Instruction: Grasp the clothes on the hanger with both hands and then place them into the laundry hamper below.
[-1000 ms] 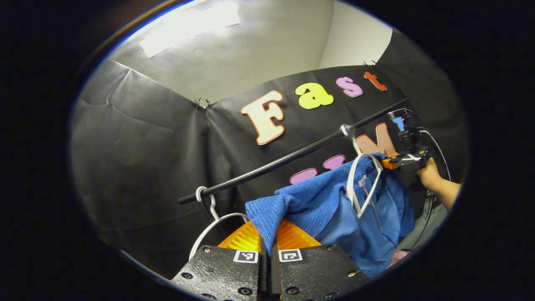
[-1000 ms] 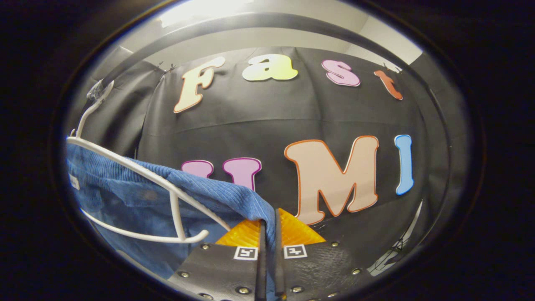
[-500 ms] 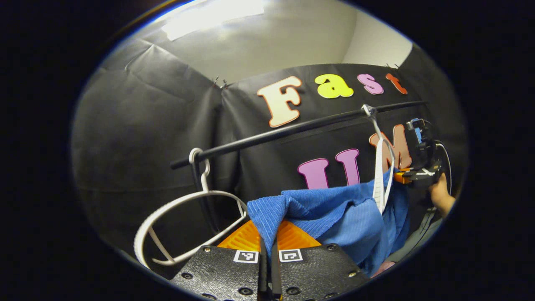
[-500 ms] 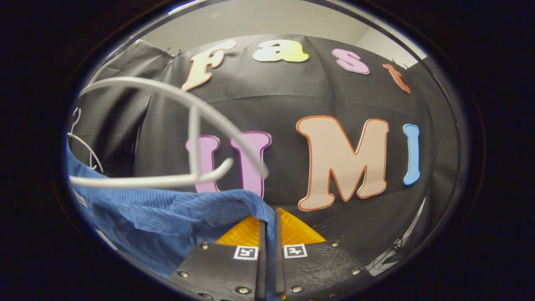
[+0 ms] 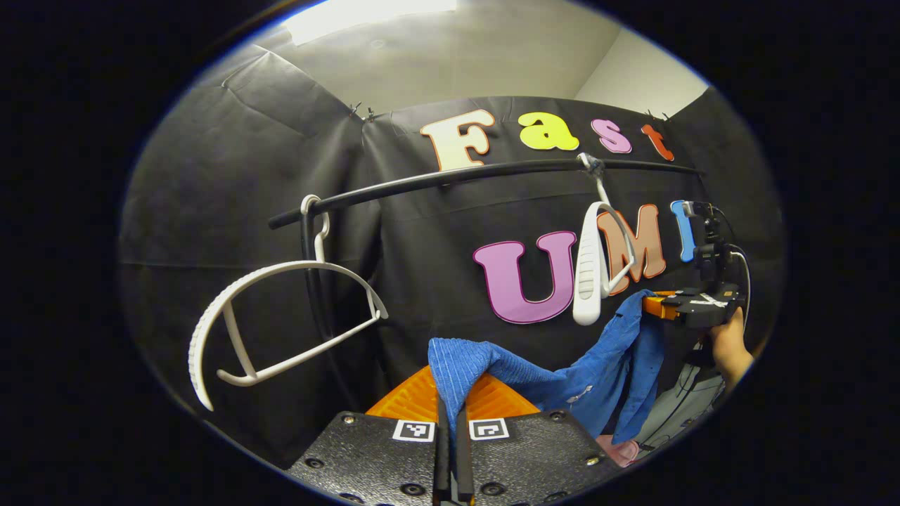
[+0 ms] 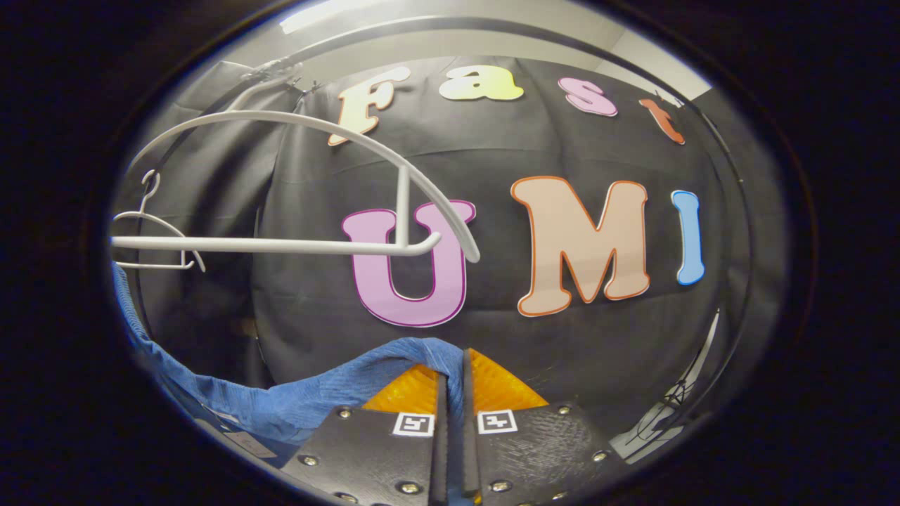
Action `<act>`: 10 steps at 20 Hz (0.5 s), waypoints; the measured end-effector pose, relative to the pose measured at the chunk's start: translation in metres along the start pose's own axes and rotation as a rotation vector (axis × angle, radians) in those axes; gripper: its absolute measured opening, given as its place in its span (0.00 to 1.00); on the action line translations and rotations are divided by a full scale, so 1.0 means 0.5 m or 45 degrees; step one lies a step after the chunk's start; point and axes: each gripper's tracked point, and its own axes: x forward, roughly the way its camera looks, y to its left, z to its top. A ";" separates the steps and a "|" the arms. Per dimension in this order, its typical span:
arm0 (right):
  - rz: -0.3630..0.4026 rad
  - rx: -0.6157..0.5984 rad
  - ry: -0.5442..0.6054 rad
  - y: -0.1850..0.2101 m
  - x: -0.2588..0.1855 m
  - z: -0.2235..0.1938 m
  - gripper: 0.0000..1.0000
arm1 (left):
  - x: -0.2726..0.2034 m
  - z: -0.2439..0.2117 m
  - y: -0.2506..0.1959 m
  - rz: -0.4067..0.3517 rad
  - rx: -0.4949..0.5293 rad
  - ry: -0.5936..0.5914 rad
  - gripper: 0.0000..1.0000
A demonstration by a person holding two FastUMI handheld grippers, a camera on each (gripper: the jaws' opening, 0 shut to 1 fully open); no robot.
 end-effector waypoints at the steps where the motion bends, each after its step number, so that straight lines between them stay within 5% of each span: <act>1: 0.007 0.020 0.001 0.005 -0.023 0.000 0.09 | -0.009 0.004 -0.001 0.005 -0.009 -0.011 0.04; 10: 0.017 0.042 -0.004 0.044 -0.247 0.027 0.09 | -0.072 0.021 -0.140 -0.121 -0.083 -0.062 0.04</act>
